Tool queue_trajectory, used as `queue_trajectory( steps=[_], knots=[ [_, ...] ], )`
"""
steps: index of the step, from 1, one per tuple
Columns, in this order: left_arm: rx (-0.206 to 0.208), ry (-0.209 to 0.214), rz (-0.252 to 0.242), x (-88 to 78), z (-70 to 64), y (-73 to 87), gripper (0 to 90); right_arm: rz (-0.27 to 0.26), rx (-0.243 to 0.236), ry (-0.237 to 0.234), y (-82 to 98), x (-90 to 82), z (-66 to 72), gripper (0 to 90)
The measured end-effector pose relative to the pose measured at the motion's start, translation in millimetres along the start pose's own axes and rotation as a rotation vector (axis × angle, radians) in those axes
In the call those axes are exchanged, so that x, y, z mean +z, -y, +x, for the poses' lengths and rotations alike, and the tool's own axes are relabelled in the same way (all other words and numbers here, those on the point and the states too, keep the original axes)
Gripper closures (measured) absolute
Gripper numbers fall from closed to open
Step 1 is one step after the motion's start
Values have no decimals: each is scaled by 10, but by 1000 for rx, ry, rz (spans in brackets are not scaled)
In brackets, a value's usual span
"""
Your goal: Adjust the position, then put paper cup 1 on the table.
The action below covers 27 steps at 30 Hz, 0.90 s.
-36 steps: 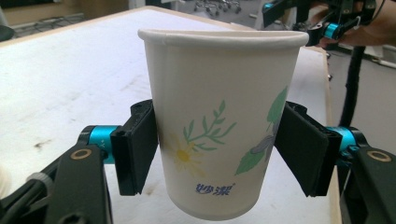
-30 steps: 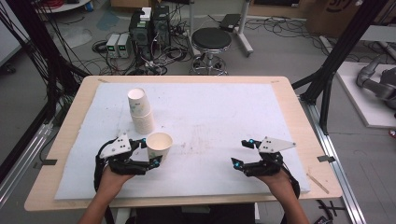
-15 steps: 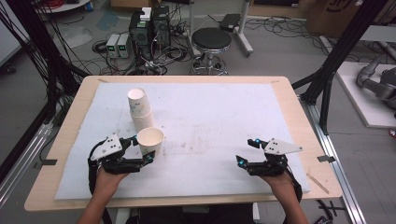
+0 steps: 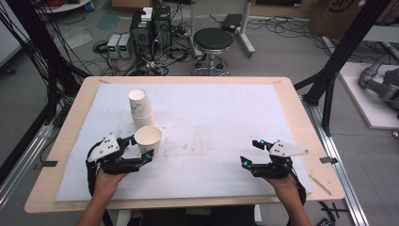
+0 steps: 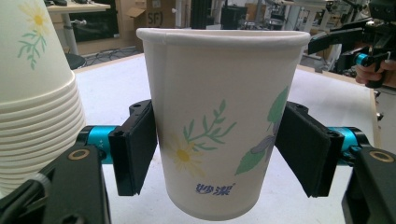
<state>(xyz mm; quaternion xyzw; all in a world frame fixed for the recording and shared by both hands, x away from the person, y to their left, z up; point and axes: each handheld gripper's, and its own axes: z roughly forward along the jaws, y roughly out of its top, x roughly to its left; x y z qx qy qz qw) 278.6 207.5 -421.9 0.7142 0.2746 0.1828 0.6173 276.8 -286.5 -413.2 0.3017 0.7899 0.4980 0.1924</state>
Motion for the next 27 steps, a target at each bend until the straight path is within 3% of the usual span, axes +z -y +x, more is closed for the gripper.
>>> queue_trajectory(
  steps=[10, 20, 27],
  knots=[
    [-9, -29, -15, -100, 68, 11, 310, 2, -3, 0, 3, 8, -1, 233],
    [-37, -156, -42, -397, 278, 71, 310, 3, -3, 3, 8, -10, 1, 236],
    [-52, -210, -40, -507, 390, 114, 310, 6, -2, 8, 25, -29, -6, 236]
  ],
)
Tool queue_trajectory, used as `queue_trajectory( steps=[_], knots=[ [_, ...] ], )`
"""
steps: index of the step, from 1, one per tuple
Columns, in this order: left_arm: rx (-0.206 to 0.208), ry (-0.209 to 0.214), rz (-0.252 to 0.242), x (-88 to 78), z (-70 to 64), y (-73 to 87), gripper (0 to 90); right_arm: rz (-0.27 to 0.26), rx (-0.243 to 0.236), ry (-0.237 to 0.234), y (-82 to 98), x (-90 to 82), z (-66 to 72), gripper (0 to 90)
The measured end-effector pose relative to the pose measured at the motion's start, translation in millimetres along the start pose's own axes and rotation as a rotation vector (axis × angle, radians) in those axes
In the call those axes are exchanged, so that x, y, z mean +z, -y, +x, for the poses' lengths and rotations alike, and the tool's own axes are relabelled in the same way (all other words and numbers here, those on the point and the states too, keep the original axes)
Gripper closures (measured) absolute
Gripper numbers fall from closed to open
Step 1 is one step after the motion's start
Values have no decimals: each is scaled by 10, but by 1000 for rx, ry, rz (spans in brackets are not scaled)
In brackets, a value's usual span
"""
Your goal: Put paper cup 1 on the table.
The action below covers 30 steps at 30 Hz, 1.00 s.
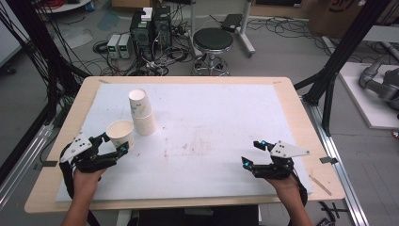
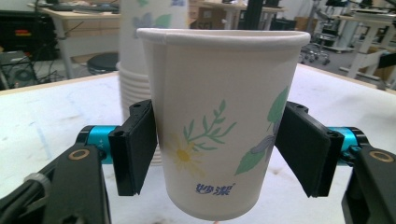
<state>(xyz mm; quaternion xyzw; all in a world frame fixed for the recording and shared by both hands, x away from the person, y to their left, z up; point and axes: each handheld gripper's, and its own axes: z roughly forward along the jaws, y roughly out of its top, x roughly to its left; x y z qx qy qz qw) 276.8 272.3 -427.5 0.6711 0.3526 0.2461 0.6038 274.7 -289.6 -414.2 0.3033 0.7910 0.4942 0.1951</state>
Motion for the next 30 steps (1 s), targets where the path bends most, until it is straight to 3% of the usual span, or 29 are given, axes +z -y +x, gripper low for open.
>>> queue_trajectory(
  steps=[8, 15, 30],
  knots=[
    [2, -64, 64, -9, 102, 97, 310, 3, -9, -3, 3, -8, 21, 238],
    [-19, -168, 147, 1, 210, 200, 310, 4, -11, -10, -1, 4, 28, 240],
    [-40, -226, 258, -9, 184, 274, 315, 5, -14, -18, 2, 2, 32, 240]
  ],
)
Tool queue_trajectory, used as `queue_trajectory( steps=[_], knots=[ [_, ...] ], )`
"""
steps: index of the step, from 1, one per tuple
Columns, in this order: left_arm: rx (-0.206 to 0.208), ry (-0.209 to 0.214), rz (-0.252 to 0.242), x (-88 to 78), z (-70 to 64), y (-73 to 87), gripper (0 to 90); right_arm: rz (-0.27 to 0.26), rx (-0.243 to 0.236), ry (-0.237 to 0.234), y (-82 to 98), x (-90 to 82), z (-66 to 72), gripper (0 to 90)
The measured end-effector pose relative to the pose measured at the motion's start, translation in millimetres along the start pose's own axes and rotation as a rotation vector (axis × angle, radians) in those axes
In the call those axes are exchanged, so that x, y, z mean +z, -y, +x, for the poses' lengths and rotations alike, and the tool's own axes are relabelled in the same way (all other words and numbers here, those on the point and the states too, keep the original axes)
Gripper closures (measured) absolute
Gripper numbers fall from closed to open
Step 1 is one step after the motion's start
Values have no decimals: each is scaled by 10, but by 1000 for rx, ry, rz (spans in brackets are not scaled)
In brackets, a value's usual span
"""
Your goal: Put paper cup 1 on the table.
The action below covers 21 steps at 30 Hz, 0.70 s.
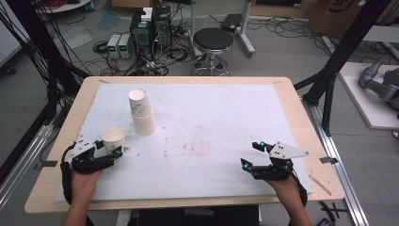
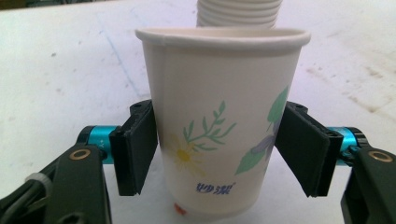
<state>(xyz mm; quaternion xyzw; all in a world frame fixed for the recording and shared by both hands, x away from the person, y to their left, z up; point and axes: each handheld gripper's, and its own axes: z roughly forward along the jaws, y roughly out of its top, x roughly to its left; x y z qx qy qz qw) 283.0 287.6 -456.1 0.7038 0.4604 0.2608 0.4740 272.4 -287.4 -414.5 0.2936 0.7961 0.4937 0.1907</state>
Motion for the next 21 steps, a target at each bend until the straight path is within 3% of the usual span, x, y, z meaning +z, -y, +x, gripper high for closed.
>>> queue_trajectory(
  steps=[11, 18, 21],
  knots=[
    [4, -43, 77, -68, -43, 42, 319, 2, -2, -4, -1, -3, 5, 242],
    [6, -42, 72, -82, -43, 47, 303, 5, -4, -10, -5, 10, 9, 242],
    [-22, -46, 37, -112, -33, 33, 227, 6, -2, -10, -5, 11, 8, 242]
  ],
)
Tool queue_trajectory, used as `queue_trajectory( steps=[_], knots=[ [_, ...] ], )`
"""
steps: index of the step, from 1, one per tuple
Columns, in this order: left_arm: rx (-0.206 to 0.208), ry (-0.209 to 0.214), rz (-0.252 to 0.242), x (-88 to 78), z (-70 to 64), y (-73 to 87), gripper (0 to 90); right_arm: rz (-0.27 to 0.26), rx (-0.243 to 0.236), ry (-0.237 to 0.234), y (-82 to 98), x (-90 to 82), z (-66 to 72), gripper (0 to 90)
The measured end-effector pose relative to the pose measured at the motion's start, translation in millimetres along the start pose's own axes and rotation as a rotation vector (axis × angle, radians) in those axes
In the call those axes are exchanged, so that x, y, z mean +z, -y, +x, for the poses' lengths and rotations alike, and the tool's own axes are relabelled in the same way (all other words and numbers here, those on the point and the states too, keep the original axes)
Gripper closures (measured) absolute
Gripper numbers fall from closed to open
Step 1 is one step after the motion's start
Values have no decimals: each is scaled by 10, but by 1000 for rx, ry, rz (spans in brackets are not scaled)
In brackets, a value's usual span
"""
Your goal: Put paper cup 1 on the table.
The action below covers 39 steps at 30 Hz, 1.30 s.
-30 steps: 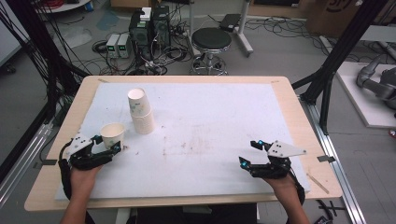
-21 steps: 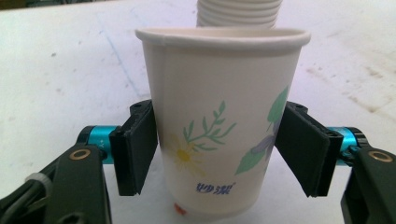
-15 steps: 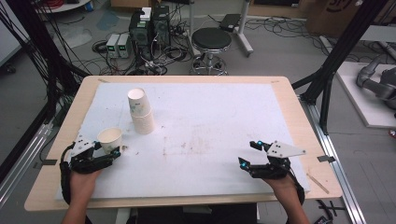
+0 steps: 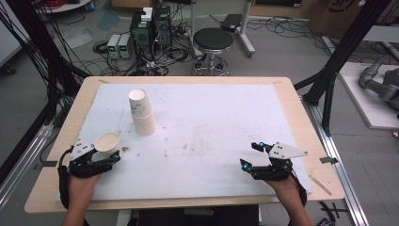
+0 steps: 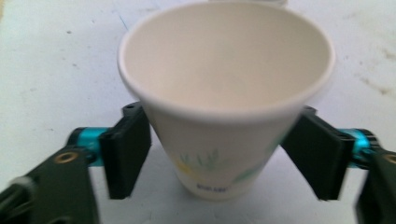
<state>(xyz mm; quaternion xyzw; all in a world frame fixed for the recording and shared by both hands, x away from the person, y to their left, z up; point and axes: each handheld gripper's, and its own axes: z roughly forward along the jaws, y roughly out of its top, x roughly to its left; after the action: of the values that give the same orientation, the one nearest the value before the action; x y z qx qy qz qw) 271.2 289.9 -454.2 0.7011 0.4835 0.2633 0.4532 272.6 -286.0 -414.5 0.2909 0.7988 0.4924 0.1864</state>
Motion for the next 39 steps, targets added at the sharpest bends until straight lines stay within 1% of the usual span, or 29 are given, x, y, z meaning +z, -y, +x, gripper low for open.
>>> queue_trajectory(
  steps=[1, 2, 4, 8, 9, 11, 14, 15, 16, 17, 18, 19, 20, 22, 23, 24, 25, 29, 32, 34, 36, 39],
  knots=[
    [-8, 7, -7, -15, 3, -5, 197, 0, 0, -1, 0, -2, -2, 242],
    [-5, 24, -20, -42, 3, -9, 185, 0, 1, 1, 1, -3, -2, 242],
    [9, 27, -43, -91, 2, -25, 187, 2, 4, 1, 5, -8, -5, 242],
    [-6, 43, -124, -227, 11, -73, 172, 0, 6, 5, 8, -15, -8, 242],
    [-16, 46, -143, -256, 7, -83, 169, 0, 7, 5, 9, -15, -7, 242],
    [-14, 31, -169, -306, -10, -103, 169, 2, 7, 5, 7, -16, -7, 242],
    [-13, 25, -231, -370, -49, -142, 170, 3, 9, 4, 7, -20, -9, 242],
    [-15, 24, -259, -385, -69, -164, 169, 2, 9, 3, 7, -21, -10, 242],
    [-12, 30, -291, -402, -96, -195, 170, 3, 10, 5, 8, -23, -12, 242],
    [-10, 39, -310, -405, -113, -213, 169, 0, 11, 8, 9, -23, -18, 242],
    [-12, 66, -337, -397, -147, -239, 170, 0, 11, 11, 10, -25, -21, 242],
    [-8, 81, -346, -386, -168, -251, 170, -1, 11, 15, 11, -28, -26, 242],
    [-3, 106, -356, -362, -198, -264, 168, 0, 14, 17, 13, -31, -26, 242],
    [8, 152, -357, -294, -266, -286, 158, 1, 19, 20, 17, -36, -29, 242],
    [19, 168, -352, -257, -303, -296, 148, 4, 16, 27, 19, -38, -34, 242],
    [34, 195, -346, -207, -351, -314, 147, 6, 18, 34, 21, -38, -35, 242],
    [32, 208, -346, -182, -376, -324, 147, 6, 11, 45, 24, -39, -44, 241],
    [46, 270, -342, -78, -484, -382, 148, 9, 17, 56, 30, -50, -53, 241],
    [63, 303, -326, 15, -561, -431, 149, 3, 26, 67, 31, -66, -63, 241],
    [66, 311, -314, 71, -602, -446, 165, 1, 32, 70, 33, -73, -66, 241],
    [62, 317, -311, 108, -640, -427, 171, -1, 37, 78, 32, -77, -67, 241],
    [73, 329, -300, 117, -674, -384, 168, -3, 37, 87, 38, -80, -75, 241]
  ],
)
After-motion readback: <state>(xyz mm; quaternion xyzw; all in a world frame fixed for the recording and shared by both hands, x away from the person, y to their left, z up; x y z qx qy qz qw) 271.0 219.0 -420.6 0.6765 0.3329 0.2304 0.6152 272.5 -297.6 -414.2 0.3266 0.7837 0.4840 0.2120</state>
